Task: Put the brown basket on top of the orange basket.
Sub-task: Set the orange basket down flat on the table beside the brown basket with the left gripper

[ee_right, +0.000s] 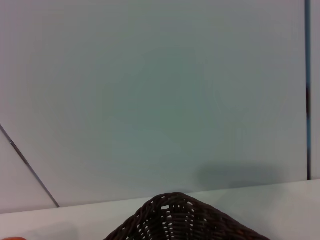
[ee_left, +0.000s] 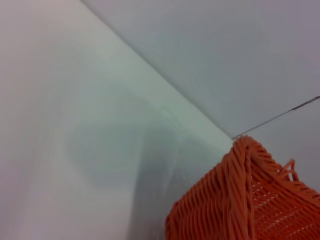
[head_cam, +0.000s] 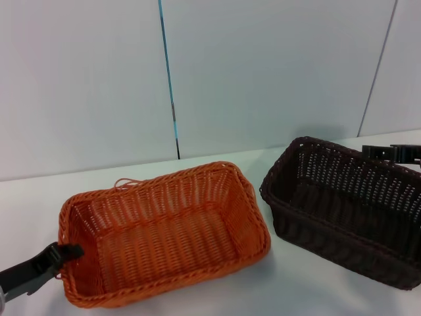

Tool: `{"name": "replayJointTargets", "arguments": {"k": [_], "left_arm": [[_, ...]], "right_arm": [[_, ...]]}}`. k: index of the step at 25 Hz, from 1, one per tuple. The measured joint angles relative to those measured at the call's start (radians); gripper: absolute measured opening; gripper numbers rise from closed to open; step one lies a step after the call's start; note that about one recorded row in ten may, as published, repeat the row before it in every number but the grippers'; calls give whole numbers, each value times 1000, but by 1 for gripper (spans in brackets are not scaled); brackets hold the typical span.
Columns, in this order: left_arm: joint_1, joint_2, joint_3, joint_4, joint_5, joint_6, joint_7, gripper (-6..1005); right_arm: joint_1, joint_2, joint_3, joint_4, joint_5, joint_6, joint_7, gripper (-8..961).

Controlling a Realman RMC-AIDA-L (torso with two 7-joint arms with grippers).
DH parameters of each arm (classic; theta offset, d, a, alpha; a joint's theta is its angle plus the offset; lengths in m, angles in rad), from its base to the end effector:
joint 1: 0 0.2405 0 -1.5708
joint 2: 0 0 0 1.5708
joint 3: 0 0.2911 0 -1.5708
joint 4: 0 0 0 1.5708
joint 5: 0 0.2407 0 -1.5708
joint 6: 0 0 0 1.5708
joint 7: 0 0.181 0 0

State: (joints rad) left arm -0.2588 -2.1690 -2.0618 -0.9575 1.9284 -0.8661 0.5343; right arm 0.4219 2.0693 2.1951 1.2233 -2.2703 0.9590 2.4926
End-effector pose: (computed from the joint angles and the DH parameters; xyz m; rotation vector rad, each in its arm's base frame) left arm -0.3593 0.3998 -0.0526 -1.6459 -1.8577 -0.7155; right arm 0.3094 0.4708 0.0712 -1.3686 -2.1401 -1.1965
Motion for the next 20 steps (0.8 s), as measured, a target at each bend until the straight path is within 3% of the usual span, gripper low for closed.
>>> {"name": "replayJointTargets", "arguments": {"k": [6,20], "left_arm": [[8,4,49,-19,2,16,1,171],[7,6,43,-15,1,9,23,230]], "right_arm": [[0,0,0,0,-1,-4,0,794],[2,-5,0,-10,-2,-11,-3,793]]}}
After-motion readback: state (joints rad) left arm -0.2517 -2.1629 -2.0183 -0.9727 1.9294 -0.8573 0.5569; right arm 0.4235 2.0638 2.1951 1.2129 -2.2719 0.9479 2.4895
